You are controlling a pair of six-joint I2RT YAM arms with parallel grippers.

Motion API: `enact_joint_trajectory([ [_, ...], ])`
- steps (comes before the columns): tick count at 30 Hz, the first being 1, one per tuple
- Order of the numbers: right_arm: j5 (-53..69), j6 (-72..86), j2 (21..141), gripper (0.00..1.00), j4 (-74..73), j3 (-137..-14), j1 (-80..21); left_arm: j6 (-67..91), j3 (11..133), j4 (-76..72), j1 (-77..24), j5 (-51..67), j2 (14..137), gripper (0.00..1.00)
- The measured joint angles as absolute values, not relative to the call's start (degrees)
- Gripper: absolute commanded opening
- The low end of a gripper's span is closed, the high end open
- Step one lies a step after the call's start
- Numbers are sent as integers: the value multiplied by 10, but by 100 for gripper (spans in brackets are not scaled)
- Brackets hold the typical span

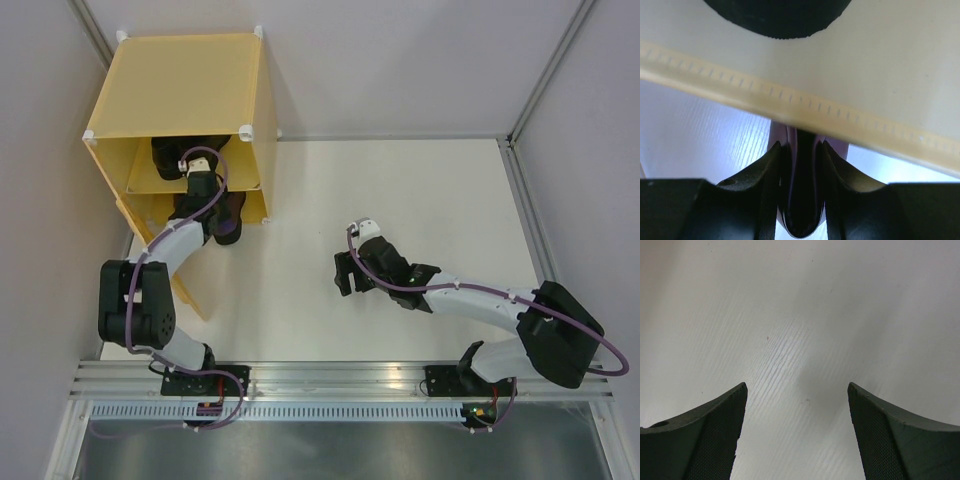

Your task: Place and organize the shoes in the shoe cabinet

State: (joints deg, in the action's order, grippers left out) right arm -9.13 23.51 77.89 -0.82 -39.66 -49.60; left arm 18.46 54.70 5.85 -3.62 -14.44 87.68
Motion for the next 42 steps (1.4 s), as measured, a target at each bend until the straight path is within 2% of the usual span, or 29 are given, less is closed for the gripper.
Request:
enact_joint_trajectory([
  [1, -91, 235, 780, 85, -8, -397, -496, 181, 548, 53, -36, -147, 884, 19],
  [7, -93, 235, 784, 85, -8, -397, -496, 169, 547, 26, -38, -162, 907, 48],
  [8, -93, 235, 785, 85, -8, -397, -496, 168, 546, 24, -38, -163, 907, 61],
  [10, -93, 235, 785, 85, -8, -397, -496, 168, 540, 13, -38, -165, 904, 74],
  [11, -93, 235, 785, 85, -8, -397, -496, 170, 536, 9, -38, -165, 900, 85],
  [14, -93, 235, 785, 85, -8, -397, -496, 181, 515, 1, -37, -165, 876, 100],
  [22, -93, 235, 785, 85, -8, -397, -496, 233, 452, 1, -35, -148, 792, 98],
  [28, -93, 235, 785, 85, -8, -397, -496, 268, 423, 7, -36, -116, 783, 76],
  [42, -93, 235, 785, 84, -8, -397, -496, 282, 457, 15, -40, -115, 856, 65],
])
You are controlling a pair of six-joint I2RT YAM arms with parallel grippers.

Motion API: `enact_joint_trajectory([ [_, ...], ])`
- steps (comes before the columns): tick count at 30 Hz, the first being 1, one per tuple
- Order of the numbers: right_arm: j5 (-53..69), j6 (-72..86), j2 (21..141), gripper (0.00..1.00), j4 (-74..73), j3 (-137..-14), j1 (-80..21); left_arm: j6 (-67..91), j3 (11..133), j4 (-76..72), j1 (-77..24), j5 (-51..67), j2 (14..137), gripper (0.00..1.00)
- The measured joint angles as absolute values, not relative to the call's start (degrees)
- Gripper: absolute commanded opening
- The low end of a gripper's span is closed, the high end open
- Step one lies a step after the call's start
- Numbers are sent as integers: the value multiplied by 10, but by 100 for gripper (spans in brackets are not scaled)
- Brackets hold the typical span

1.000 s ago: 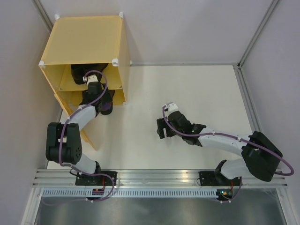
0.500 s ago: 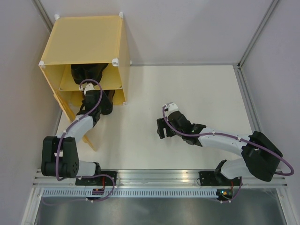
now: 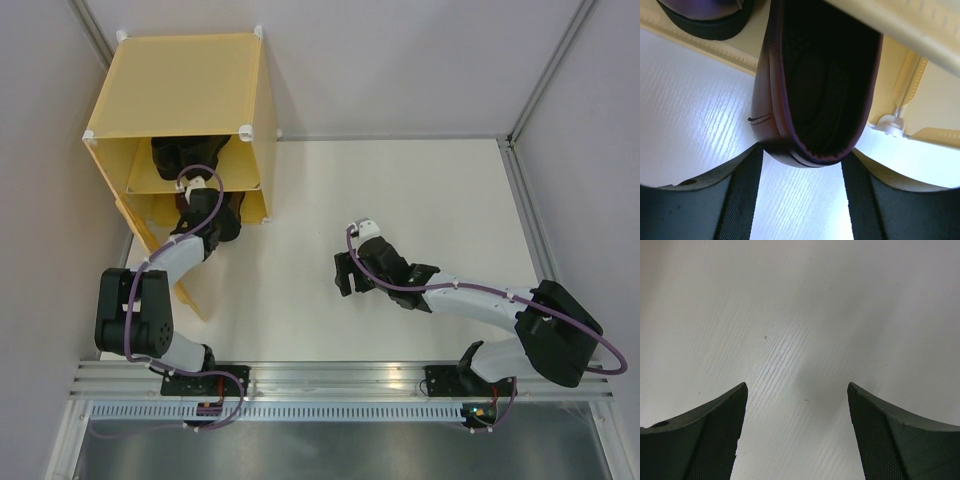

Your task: Place and organize the shoes in the shoe cabinet

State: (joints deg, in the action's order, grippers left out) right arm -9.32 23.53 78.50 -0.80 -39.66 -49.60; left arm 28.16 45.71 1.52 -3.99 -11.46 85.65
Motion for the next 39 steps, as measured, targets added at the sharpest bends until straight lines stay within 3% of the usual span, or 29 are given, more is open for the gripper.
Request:
enact_joint_trajectory([
  [31, -95, 235, 794, 85, -8, -397, -496, 288, 492, -39, -44, -133, 892, 72],
  [39, -95, 235, 794, 84, -8, -397, -496, 322, 446, -48, -57, -134, 838, 58],
])
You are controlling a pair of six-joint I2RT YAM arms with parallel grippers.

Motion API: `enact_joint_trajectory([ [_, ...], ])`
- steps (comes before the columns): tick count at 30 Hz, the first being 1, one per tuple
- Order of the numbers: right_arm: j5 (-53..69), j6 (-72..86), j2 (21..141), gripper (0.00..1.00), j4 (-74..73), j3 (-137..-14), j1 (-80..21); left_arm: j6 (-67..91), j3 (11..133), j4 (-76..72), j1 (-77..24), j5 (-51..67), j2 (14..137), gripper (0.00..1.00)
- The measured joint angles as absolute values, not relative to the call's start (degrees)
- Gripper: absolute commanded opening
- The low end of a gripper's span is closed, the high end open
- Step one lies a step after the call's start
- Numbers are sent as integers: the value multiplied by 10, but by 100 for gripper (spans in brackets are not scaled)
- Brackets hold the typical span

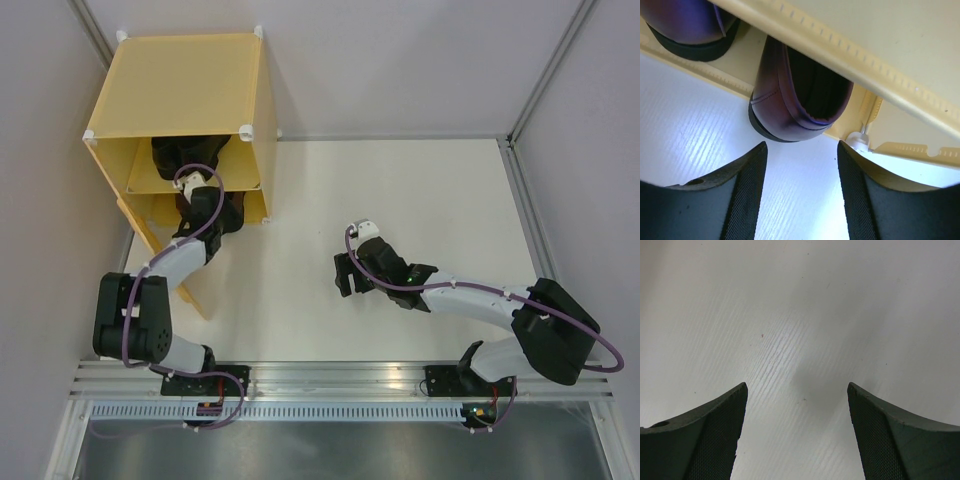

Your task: Place and organize the shoes in the shoe cabinet

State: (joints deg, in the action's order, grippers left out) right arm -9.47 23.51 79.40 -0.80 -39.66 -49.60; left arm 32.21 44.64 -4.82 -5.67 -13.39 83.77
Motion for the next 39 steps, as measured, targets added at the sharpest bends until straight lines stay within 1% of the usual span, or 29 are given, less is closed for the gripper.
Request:
enact_joint_trajectory([
  [2, -95, 235, 794, 84, -8, -397, -496, 330, 446, -47, -59, -133, 843, 56],
  [3, -95, 235, 794, 85, -8, -397, -496, 336, 446, -49, -61, -133, 849, 52],
  [5, -95, 235, 794, 84, -8, -397, -496, 343, 446, -48, -63, -133, 863, 48],
  [10, -95, 235, 795, 84, -8, -397, -496, 359, 453, -44, -64, -136, 909, 45],
  [22, -96, 235, 795, 84, -8, -397, -496, 365, 501, -18, -69, -199, 941, 47],
  [33, -102, 235, 795, 84, -8, -397, -496, 367, 527, 9, -70, -235, 949, 50],
  [37, -104, 233, 796, 85, -8, -397, -496, 380, 525, 12, -70, -235, 947, 57],
  [39, -104, 233, 797, 85, -8, -397, -496, 386, 519, 11, -70, -235, 942, 58],
])
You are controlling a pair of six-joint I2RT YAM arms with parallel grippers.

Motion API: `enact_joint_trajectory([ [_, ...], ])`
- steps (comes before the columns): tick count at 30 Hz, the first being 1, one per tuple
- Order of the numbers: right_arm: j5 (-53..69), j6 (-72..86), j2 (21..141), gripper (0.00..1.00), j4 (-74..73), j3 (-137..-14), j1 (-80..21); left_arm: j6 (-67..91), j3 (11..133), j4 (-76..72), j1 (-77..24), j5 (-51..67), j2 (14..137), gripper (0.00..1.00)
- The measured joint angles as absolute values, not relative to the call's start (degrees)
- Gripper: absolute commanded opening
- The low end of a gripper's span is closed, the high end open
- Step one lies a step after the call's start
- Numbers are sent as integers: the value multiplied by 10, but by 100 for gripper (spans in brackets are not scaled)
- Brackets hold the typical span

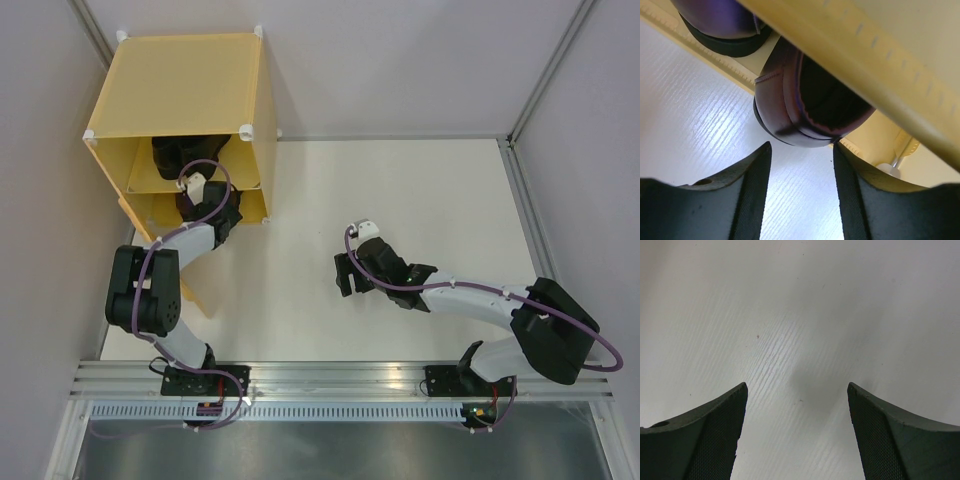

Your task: Place and organize the shoes in the shoe cabinet

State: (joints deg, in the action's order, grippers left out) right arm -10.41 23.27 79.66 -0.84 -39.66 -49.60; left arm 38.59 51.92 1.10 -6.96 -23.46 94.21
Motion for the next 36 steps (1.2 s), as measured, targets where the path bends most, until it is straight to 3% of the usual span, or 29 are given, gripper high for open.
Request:
enact_joint_trajectory([
  [12, -104, 231, 797, 84, -8, -397, -496, 379, 502, -30, -59, -208, 938, 51],
  [19, -104, 231, 797, 84, -8, -397, -496, 379, 465, -50, -55, -164, 902, 54],
  [26, -104, 231, 797, 84, -8, -397, -496, 435, 394, -53, -48, -175, 828, 51],
  [36, -104, 231, 797, 84, -8, -397, -496, 538, 366, -46, 17, -179, 848, 49],
])
